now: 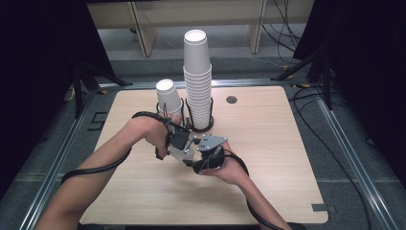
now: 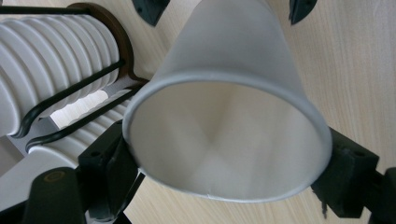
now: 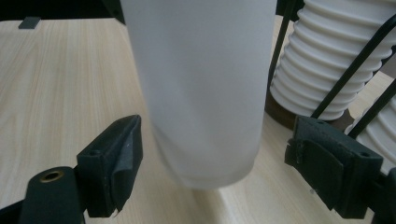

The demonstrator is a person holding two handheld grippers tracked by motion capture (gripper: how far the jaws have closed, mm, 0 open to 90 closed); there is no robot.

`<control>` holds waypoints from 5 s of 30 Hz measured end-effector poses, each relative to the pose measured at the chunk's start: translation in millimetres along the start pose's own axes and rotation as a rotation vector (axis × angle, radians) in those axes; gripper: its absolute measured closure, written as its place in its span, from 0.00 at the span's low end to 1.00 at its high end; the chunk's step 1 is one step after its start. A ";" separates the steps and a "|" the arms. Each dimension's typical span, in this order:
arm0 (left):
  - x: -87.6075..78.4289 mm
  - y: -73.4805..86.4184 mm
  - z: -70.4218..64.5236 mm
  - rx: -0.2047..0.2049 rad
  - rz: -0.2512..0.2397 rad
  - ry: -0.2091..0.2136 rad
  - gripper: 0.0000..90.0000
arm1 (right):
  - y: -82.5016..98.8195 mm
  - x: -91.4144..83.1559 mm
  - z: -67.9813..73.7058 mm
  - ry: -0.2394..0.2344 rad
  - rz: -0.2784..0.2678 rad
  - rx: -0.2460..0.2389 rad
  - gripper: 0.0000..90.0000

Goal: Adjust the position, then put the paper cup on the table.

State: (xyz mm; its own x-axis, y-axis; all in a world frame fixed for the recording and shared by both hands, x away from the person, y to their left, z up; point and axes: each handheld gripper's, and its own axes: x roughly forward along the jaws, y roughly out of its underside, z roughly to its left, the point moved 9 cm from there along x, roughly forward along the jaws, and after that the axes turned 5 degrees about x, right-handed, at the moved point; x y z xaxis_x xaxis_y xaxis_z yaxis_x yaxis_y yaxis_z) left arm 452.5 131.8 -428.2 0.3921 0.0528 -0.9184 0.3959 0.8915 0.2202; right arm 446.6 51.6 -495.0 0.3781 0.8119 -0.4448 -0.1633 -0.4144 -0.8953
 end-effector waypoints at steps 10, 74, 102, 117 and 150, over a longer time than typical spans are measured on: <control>-1.0 -5.7 3.8 0.023 -0.028 -0.020 0.20 | -3.6 5.4 3.3 -0.006 -0.024 0.030 0.20; 18.3 -22.9 8.8 -1.035 -1.227 -0.262 0.00 | -2.4 -17.7 -12.3 0.136 -0.241 0.095 0.27; 2.9 -11.9 9.0 -0.963 -1.176 -0.419 0.15 | 4.2 -21.5 -3.6 0.082 -0.173 0.091 0.17; 14.3 52.4 -49.4 -1.183 -0.995 -0.601 0.16 | 48.0 -94.0 -44.2 0.229 -0.213 0.252 0.17; 54.1 83.6 -81.5 -1.388 -0.845 -0.716 0.16 | 60.7 -125.2 -75.4 0.397 -0.279 0.332 0.17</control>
State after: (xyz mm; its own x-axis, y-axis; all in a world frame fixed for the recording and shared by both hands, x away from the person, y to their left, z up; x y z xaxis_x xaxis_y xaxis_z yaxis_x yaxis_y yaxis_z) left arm 439.2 245.9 -486.3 0.8736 -0.4283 -0.2309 -0.1157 0.2781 -0.9536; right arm 458.1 -106.1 -491.9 0.7498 0.6289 -0.2056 -0.2613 -0.0040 -0.9653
